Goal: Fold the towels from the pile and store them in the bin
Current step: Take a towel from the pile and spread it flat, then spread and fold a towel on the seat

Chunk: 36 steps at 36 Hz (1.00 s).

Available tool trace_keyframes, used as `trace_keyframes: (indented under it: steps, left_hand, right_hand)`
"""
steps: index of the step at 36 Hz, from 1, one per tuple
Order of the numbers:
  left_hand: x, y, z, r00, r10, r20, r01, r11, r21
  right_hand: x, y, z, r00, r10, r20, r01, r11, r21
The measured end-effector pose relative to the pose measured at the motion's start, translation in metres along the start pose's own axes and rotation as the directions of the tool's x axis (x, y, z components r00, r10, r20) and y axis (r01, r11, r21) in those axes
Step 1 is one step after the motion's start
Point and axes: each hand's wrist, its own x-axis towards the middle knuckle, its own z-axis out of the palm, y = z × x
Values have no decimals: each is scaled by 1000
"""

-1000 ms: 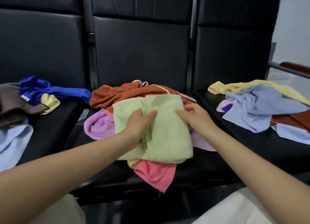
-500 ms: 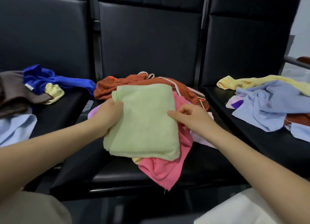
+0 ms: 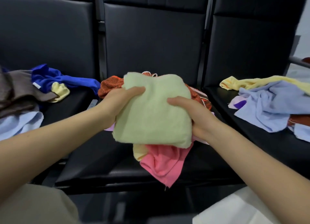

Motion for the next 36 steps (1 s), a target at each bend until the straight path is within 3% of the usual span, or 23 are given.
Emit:
trace_keyframes:
  steps: [2, 4, 8, 11, 14, 18, 22, 26, 29, 33, 36]
  left_hand:
    - [-10, 8, 14, 995, 89, 38, -85, 993, -80]
    - [-17, 12, 32, 989, 103, 103, -86, 984, -157]
    - [-20, 15, 79, 963, 1, 268, 58, 975, -214]
    - [-16, 15, 122, 935, 24, 353, 49, 980, -195]
    - [-8, 17, 176, 906, 116, 407, -20, 972, -232]
    - [-2, 9, 255, 842, 198, 502, -87, 968, -235]
    - [-2, -19, 319, 806, 170, 568, -169, 984, -55]
    - [10, -47, 352, 843, -8, 538, -59, 992, 108]
    - [23, -49, 365, 868, 45, 494, -153, 971, 181]
    - [45, -48, 370, 877, 142, 460, -286, 922, 260]
    - [56, -52, 372, 885, 159, 437, -293, 920, 259]
  right_hand:
    - [-8, -10, -7, 1000, 6, -5, -5, 998, 63]
    - [-16, -20, -19, 999, -5, -38, 8, 997, 73]
    - [-30, -33, -58, 973, -50, -224, 49, 999, -10]
    - [-39, -37, -96, 923, -86, -374, 65, 995, -70]
    - [-53, -47, -142, 823, -223, -523, 70, 953, -296]
    - [-69, -55, -218, 693, -423, -585, -68, 768, -636]
    - [-88, -42, -288, 667, -392, -634, -271, 665, -696]
    - [-104, -9, -342, 660, -376, -650, -378, 582, -720]
    - [-101, -2, -358, 620, -452, -641, -339, 582, -739]
    - [-81, -3, -370, 628, -497, -598, -313, 542, -780]
    - [-67, -5, -378, 639, -509, -577, -294, 531, -794]
